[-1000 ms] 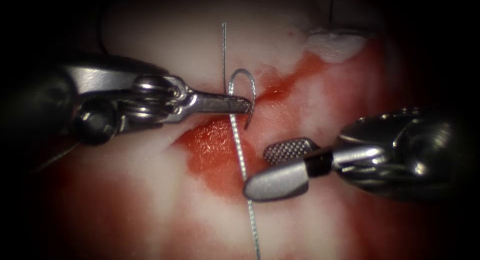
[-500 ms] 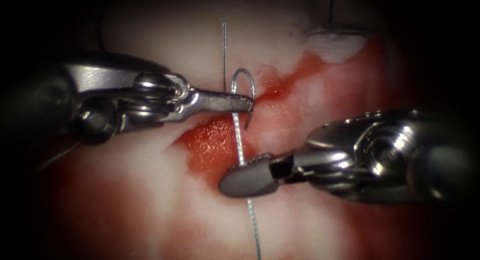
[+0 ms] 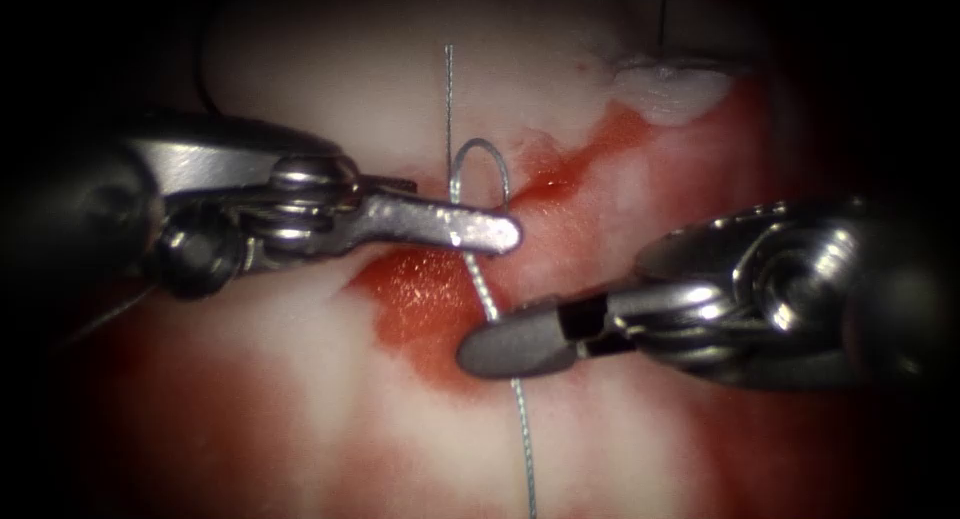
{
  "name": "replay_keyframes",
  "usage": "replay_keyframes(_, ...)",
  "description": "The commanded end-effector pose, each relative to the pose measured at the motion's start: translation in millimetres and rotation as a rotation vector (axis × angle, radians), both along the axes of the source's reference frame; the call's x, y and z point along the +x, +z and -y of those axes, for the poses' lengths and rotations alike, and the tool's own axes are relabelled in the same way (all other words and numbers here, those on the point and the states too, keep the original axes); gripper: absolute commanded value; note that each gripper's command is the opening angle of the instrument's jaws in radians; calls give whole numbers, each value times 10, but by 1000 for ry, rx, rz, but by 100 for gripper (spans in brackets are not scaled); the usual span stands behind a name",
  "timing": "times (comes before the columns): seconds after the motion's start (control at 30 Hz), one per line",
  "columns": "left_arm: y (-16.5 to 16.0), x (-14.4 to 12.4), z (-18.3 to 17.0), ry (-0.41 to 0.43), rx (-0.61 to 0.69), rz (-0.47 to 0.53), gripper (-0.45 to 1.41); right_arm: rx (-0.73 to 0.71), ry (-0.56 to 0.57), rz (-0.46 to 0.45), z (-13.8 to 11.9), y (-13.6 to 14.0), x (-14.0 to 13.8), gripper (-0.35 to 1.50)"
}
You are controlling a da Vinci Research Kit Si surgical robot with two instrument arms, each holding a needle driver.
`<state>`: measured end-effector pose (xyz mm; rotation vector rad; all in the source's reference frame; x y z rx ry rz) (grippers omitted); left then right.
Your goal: Wound Closure
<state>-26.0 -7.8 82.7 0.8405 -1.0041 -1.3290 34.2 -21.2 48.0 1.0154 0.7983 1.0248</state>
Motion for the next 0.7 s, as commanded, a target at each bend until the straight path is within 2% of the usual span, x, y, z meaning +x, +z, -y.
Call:
replay_keyframes(0.03,-5,-2,-10,1,-5,4,123,-11,9,-2,-14,-2,7,-35)
replay_keyframes(0.13,-7,5,-7,16,-3,16,130,-31,26,6,-19,0,3,-35)
replay_keyframes(0.23,-13,15,-4,30,-5,34,130,-65,106,49,-25,0,2,-35)
replay_keyframes(0.3,-17,20,-6,20,39,42,125,-100,187,95,-31,2,3,-35)
replay_keyframes(0.43,-21,20,-2,52,52,60,123,-117,275,133,-49,6,3,-35)
replay_keyframes(0.63,-8,1,22,161,17,96,115,-93,407,79,-76,2,1,-35)
replay_keyframes(0.7,-3,-7,31,183,2,99,104,-85,432,71,-83,-1,0,-35)
